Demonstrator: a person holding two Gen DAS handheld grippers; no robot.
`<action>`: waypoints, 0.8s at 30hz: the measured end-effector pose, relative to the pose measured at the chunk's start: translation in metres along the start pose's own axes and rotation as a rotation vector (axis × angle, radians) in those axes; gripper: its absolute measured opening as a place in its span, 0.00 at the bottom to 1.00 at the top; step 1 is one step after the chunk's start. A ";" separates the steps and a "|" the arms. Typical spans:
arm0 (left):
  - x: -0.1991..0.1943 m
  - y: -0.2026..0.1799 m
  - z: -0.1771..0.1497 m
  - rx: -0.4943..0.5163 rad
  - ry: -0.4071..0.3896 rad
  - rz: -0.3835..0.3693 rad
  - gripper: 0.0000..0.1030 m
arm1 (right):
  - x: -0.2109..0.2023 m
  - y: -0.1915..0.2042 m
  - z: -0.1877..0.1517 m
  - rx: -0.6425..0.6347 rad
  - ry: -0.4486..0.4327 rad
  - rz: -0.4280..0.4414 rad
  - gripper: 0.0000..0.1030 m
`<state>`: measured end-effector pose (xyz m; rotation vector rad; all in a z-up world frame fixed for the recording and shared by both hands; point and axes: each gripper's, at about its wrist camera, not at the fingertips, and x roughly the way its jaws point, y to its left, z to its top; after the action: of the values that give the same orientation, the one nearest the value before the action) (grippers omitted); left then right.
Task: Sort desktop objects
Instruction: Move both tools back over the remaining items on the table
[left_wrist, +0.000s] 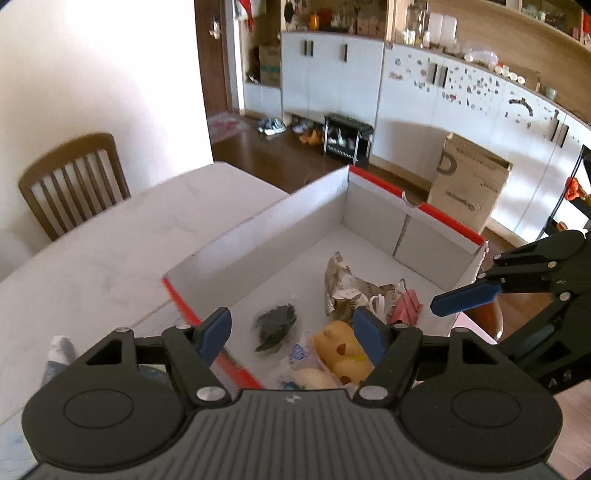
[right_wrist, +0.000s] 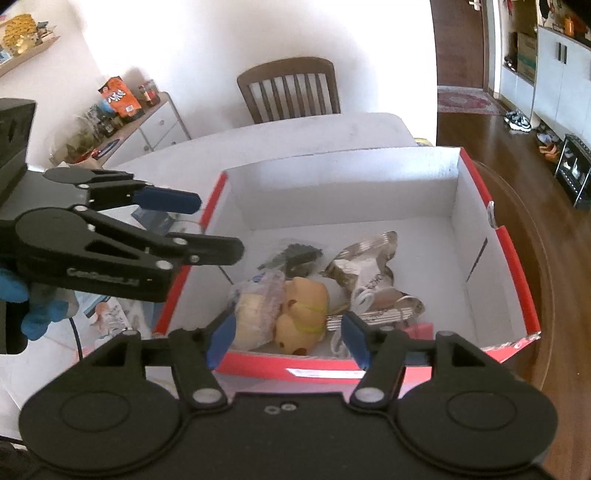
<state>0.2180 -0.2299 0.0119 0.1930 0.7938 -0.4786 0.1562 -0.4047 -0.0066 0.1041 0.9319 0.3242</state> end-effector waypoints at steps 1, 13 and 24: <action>-0.006 0.001 -0.002 -0.001 -0.011 0.006 0.70 | -0.001 0.003 -0.001 0.000 -0.005 0.000 0.62; -0.058 0.034 -0.046 -0.067 -0.068 0.024 0.82 | -0.003 0.046 -0.003 0.010 -0.043 0.027 0.67; -0.085 0.075 -0.098 -0.152 -0.083 0.028 1.00 | 0.008 0.093 -0.006 -0.002 -0.035 0.032 0.68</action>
<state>0.1404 -0.1023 0.0052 0.0426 0.7423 -0.3953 0.1351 -0.3144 0.0046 0.1229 0.8957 0.3522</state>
